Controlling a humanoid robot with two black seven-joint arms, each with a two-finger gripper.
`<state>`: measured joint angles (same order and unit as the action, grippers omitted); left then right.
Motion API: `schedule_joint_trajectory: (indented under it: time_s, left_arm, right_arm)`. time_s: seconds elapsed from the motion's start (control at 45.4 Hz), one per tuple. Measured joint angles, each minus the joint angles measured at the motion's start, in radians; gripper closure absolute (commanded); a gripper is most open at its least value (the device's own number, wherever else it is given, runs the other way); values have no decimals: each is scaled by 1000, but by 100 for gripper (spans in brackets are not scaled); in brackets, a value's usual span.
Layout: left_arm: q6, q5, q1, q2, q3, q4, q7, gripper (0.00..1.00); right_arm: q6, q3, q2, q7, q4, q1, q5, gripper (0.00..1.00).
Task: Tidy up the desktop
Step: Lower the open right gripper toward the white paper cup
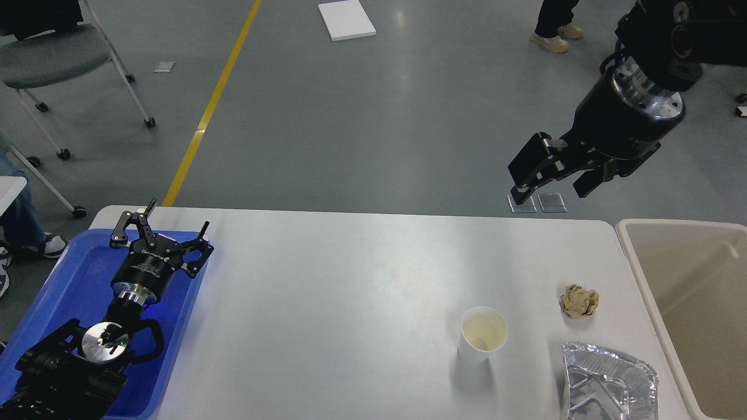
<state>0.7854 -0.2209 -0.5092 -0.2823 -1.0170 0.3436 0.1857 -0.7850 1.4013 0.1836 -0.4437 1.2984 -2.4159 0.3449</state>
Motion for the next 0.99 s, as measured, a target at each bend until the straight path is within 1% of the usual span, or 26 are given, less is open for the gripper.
schedule_joint_trajectory:
  time_s: [0.022, 0.044, 0.11, 0.176, 0.308, 0.462, 0.484, 0.528, 0.572, 0.991]
  left_arm:
    - [0, 0, 0, 0, 0, 0, 0, 0]
    - [0, 0, 0, 0, 0, 0, 0, 0]
    - [0, 0, 0, 0, 0, 0, 0, 0]
    - [0, 0, 0, 0, 0, 0, 0, 0]
    - [0, 0, 0, 0, 0, 0, 0, 0]
    - [0, 0, 0, 0, 0, 0, 0, 0]
    - [0, 0, 0, 0, 0, 0, 0, 0]
    - [0, 0, 0, 0, 0, 0, 0, 0]
    - [0, 0, 0, 0, 0, 0, 0, 0]
    - [0, 0, 0, 0, 0, 0, 0, 0]
  right_arm:
    - [0, 0, -2, 19, 1, 2, -4, 13]
    - [0, 0, -5, 44, 2, 4, -12, 14]
    - [0, 2, -9, 93, 5, 7, -40, 13]
    - [0, 6, -12, 130, 7, 13, -77, 13]
    - [0, 14, -16, 178, 9, 39, -148, 12]
    - [0, 37, -17, 206, 12, 66, -196, 10]
    - [0, 40, -17, 208, 13, 68, -199, 9]
    - [0, 47, -15, 213, 14, 74, -208, 3]
    - [0, 52, -9, 216, 16, 80, -215, 0]
    - [0, 46, 24, 226, 15, 109, -233, 0]
